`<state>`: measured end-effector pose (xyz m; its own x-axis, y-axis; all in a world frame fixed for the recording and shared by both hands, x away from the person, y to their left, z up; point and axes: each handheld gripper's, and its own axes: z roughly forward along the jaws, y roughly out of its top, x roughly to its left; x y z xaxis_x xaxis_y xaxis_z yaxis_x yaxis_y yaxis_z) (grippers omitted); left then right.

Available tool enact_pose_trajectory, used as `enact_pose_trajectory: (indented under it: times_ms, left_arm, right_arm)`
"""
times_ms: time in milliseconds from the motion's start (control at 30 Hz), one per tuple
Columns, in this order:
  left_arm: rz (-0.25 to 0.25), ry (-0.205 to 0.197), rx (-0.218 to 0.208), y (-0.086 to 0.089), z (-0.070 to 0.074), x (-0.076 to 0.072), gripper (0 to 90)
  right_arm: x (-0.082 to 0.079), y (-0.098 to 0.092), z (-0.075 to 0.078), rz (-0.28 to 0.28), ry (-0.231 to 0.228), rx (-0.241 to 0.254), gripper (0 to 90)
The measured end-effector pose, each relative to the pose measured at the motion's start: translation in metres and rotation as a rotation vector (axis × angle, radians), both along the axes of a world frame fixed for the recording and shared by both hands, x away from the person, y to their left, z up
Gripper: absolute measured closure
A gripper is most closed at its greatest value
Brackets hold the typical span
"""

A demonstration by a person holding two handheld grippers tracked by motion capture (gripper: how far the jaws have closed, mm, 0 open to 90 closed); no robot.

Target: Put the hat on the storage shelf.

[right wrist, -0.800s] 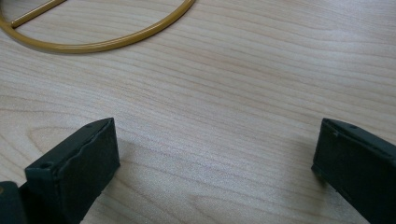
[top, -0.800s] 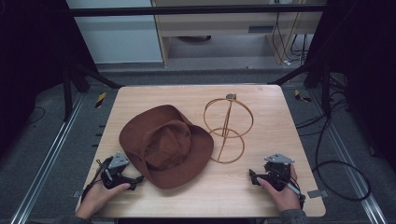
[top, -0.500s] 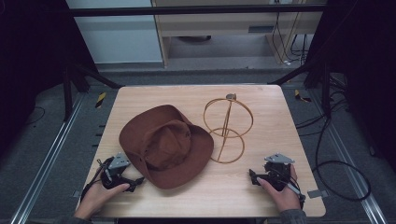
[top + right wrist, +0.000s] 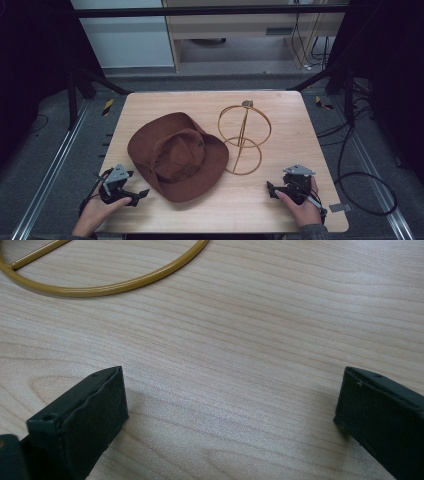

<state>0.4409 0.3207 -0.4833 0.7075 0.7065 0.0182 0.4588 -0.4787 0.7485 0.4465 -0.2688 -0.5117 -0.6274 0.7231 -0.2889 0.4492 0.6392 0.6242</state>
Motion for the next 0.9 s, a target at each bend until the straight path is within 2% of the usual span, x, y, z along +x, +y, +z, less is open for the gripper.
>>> enact_pose_trajectory:
  times_ms: [133, 400, 500, 567, 600, 667, 700, 733, 800, 900]
  left_arm:
    - [0.011, -0.021, -0.029, 0.004, 0.005, -0.002, 4.0]
    - [-0.013, -0.064, -0.076, 0.004, 0.018, -0.005, 3.3]
    - [-0.025, -0.058, -0.132, 0.002, 0.028, 0.000, 3.4]
    - [-0.028, -0.057, -0.110, -0.001, 0.037, 0.008, 3.6]
    - [-0.033, -0.045, -0.101, -0.004, 0.041, 0.013, 3.7]
    - [-0.043, -0.039, -0.059, -0.008, 0.052, 0.022, 4.0]
    - [-0.046, -0.046, -0.041, -0.011, 0.059, 0.027, 4.2]
    - [-0.047, -0.034, -0.039, -0.016, 0.071, 0.038, 4.6]
    - [-0.052, -0.031, -0.032, -0.019, 0.076, 0.043, 4.4]
    - [-0.056, -0.019, 0.009, -0.028, 0.088, 0.058, 4.8]
  right_arm:
    - [0.000, 0.000, 0.000, 0.000, 0.000, 0.000, 0.5]
    - [0.000, 0.000, 0.000, 0.000, 0.000, 0.000, 0.5]
    - [0.000, 0.000, 0.000, 0.000, 0.000, -0.001, 0.5]
    - [0.000, 0.000, 0.000, -0.001, 0.000, -0.001, 0.5]
    - [0.000, 0.000, 0.000, 0.000, 0.000, -0.001, 0.5]
    - [0.000, 0.000, 0.000, -0.004, -0.001, -0.005, 0.5]
    - [0.001, 0.000, 0.000, -0.004, -0.001, -0.005, 0.4]
    - [0.000, 0.000, 0.000, -0.005, 0.000, -0.004, 0.5]
    - [0.001, 0.000, 0.000, -0.004, -0.001, -0.005, 0.5]
    - [0.000, 0.000, 0.000, -0.007, 0.000, -0.003, 0.5]
